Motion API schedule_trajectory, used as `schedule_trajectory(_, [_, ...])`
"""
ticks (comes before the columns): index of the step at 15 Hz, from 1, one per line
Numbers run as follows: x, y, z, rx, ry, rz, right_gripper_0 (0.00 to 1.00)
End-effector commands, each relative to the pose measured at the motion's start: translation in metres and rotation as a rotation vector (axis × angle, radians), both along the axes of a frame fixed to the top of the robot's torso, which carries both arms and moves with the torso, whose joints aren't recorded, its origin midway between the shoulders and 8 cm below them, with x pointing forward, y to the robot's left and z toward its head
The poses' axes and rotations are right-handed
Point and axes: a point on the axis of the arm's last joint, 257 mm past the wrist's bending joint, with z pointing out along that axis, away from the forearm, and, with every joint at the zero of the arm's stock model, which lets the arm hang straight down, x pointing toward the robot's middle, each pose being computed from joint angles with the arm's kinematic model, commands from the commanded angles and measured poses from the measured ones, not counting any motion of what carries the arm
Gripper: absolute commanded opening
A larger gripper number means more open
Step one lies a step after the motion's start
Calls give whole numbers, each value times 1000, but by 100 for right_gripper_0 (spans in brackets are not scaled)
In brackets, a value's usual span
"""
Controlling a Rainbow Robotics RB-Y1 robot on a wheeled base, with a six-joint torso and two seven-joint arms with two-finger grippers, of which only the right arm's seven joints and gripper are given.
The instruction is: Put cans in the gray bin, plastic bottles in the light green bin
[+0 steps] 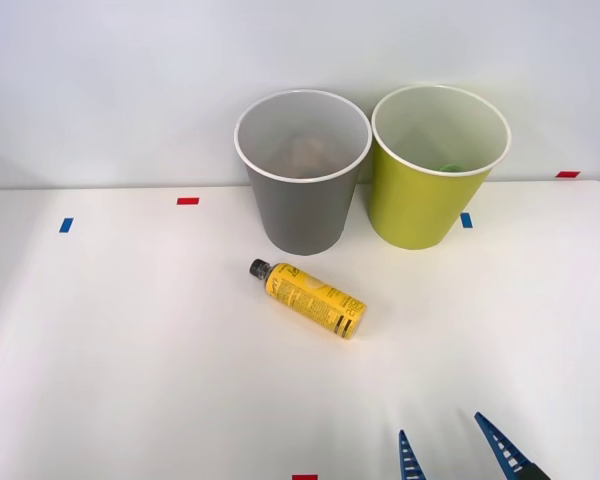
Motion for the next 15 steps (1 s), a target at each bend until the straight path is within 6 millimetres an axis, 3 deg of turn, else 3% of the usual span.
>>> schedule_trajectory(1, [-9, 7, -17, 1, 27, 4, 100])
schedule_trajectory(4, [-3, 11, 0, -23, -16, 13, 100])
schedule_trajectory(9, [22, 11, 19, -66, 91, 54, 100])
schedule_trajectory(12, [38, 27, 39, -103, 149, 135, 100])
schedule_trajectory(15, [48, 57, 56, -37, 216, 254, 100])
